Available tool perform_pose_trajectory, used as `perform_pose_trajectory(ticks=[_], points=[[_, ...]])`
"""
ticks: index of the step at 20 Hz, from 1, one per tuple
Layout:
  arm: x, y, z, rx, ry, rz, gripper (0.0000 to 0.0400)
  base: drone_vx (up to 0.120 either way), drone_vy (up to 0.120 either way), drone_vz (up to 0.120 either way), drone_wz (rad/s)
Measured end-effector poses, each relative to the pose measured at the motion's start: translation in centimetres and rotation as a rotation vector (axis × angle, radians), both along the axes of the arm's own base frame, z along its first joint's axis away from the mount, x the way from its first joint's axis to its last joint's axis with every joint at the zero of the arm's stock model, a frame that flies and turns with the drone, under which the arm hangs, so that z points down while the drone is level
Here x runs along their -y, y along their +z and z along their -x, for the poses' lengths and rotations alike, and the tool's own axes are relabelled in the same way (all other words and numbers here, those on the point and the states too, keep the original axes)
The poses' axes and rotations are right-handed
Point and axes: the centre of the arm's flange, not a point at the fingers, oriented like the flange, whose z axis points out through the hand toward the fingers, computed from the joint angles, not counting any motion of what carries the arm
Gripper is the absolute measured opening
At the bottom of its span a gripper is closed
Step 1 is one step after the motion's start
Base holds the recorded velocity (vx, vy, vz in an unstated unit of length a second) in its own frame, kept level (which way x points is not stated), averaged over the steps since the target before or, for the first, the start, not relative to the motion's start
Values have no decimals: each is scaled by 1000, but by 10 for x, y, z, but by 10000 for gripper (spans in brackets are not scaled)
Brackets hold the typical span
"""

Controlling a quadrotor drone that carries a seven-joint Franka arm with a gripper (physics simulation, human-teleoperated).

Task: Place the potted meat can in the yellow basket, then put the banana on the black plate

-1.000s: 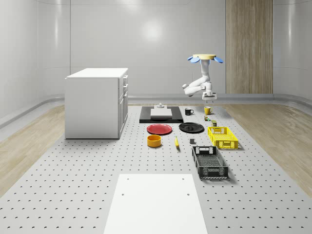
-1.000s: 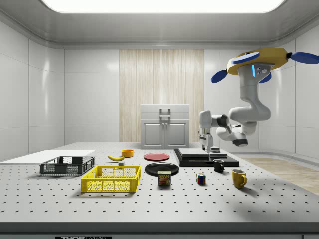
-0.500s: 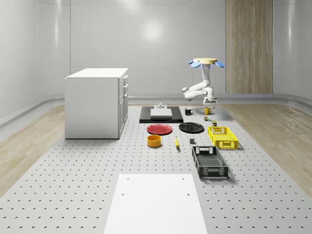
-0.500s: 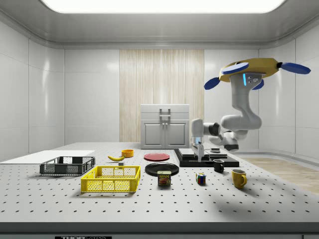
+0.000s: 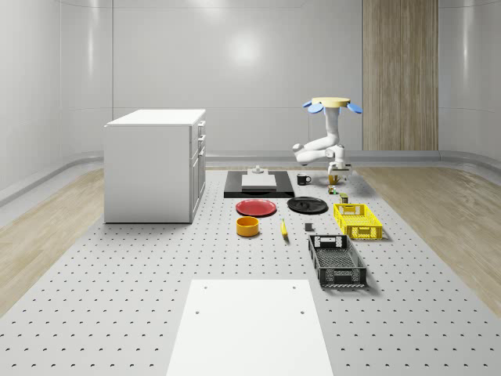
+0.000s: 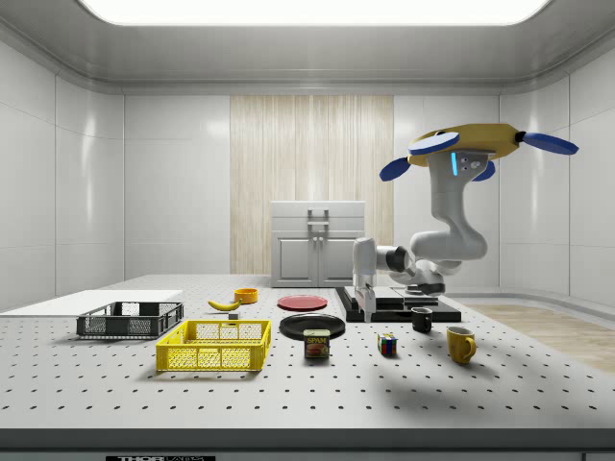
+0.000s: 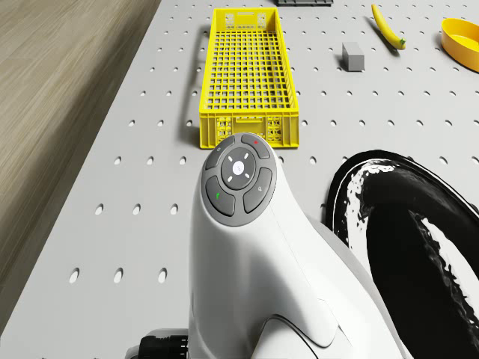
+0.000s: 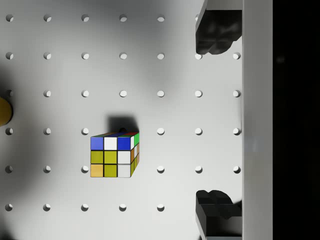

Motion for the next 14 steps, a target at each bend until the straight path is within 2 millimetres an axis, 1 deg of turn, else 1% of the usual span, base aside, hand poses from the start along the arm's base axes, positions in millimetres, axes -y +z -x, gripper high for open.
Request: perform_pose_trajectory(ticks=[3, 14], points=[[0, 0, 0, 0, 0, 0, 400, 120, 0, -120, 0], [0, 0, 0, 0, 0, 1, 400, 120, 0, 0, 0]])
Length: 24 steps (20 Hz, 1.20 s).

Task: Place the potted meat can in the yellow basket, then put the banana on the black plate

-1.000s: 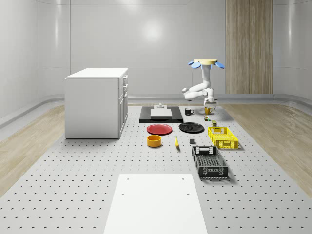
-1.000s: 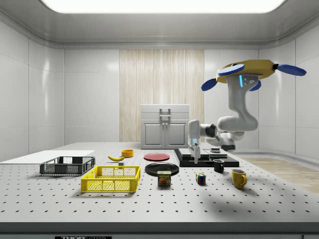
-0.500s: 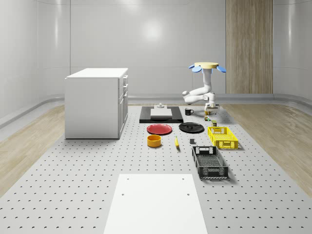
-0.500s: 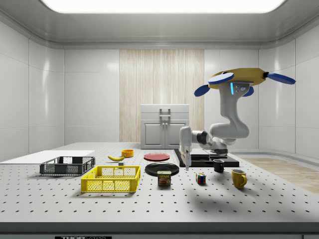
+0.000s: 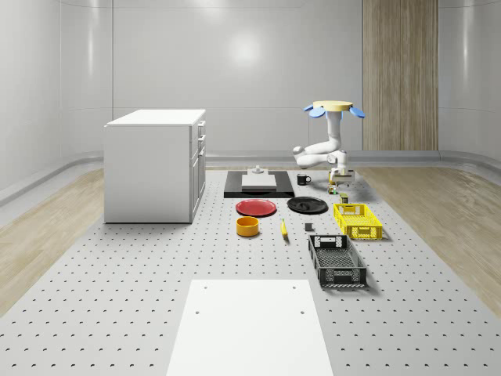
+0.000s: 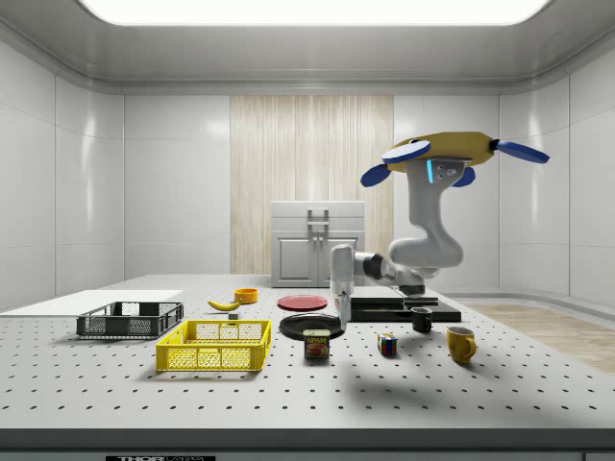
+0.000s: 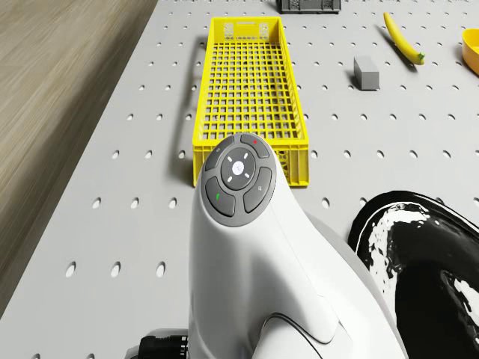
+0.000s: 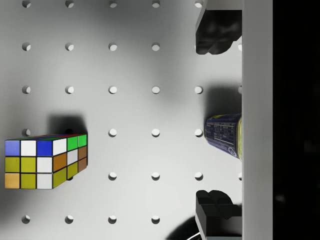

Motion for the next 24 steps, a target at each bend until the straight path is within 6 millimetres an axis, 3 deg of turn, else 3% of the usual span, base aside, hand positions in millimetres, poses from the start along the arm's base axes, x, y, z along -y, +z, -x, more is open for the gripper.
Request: perform_pose_trajectory(ticks=[16, 24], points=[[0, 0, 0, 0, 0, 0, 400, 115, -10, 0, 0], [0, 16, 0, 0, 0, 0, 400, 5, 0, 0, 0]])
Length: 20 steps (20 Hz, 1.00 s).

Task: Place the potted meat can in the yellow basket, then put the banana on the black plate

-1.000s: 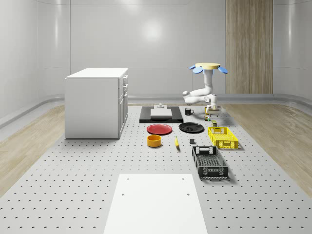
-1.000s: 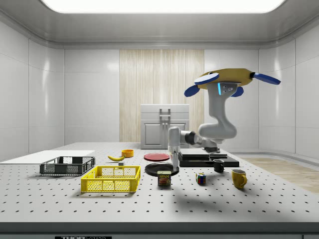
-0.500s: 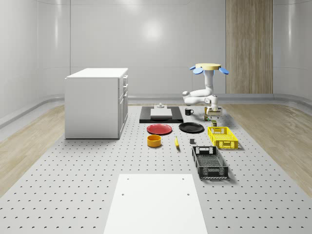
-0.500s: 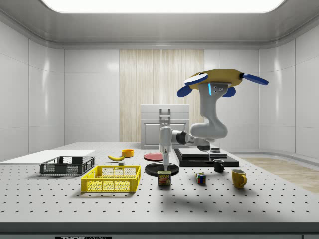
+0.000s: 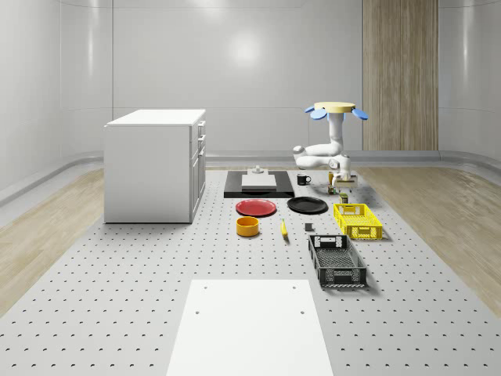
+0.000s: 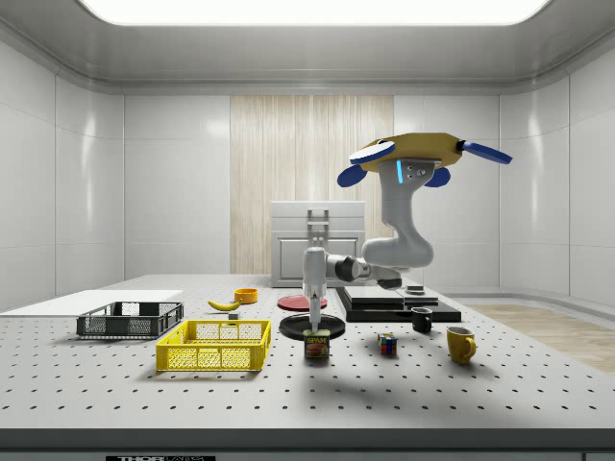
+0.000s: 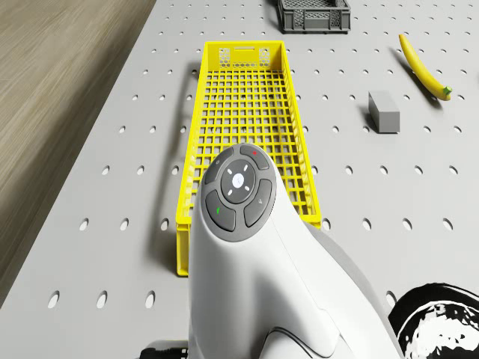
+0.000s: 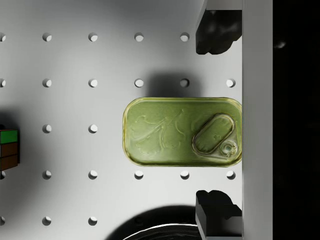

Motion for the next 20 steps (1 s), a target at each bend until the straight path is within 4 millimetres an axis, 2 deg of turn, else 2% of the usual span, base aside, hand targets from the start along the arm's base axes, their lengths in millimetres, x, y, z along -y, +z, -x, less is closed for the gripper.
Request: perform_pose_trajectory(ticks=[7, 20], points=[[0, 23, 0, 0, 0, 0, 400, 0, 0, 0, 0], [-6, 38, 0, 0, 0, 0, 400, 0, 0, 0, 0]])
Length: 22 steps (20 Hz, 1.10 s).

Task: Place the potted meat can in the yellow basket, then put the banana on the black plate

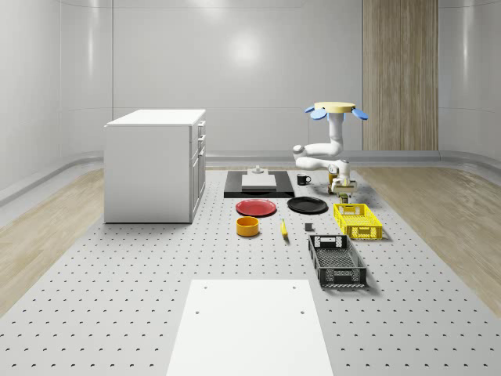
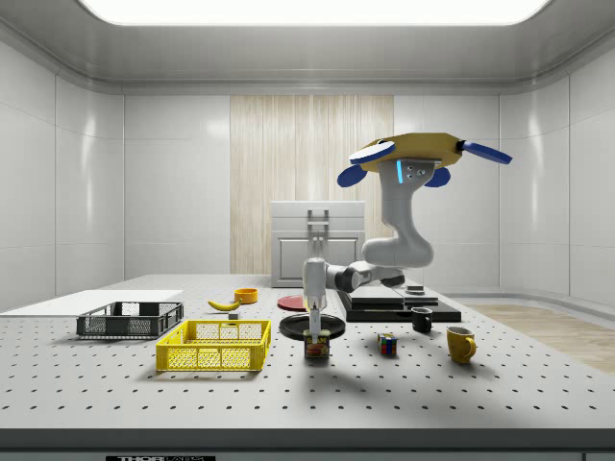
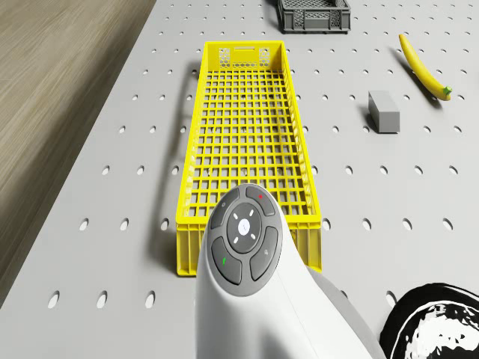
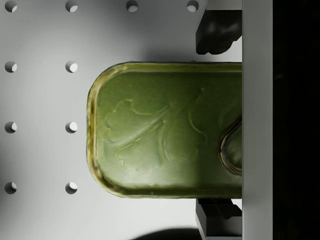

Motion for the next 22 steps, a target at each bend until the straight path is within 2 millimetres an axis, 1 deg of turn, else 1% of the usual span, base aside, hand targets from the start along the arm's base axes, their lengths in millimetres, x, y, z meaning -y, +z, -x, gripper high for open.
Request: perform_pose_trajectory(ticks=[1, 3, 4, 5, 10, 13, 20, 22], points=[[0, 1, 0, 0, 0, 0, 400, 0, 0, 0, 0], [0, 2, 0, 0, 0, 0, 341, 0, 0, 0, 0], [0, 2, 0, 0, 0, 0, 321, 0, 0, 0, 0], [0, 2, 0, 0, 0, 0, 309, 0, 0, 0, 0], [-1, 3, 0, -1, 3, 4, 295, 0, 0, 0, 0], [-1, -2, 0, -1, 5, 4, 291, 0, 0, 0, 0], [-1, -26, 0, -2, 3, 6, 291, 0, 0, 114, 0], [-1, -30, 0, -2, 3, 7, 291, 80, 0, 120, 0]])
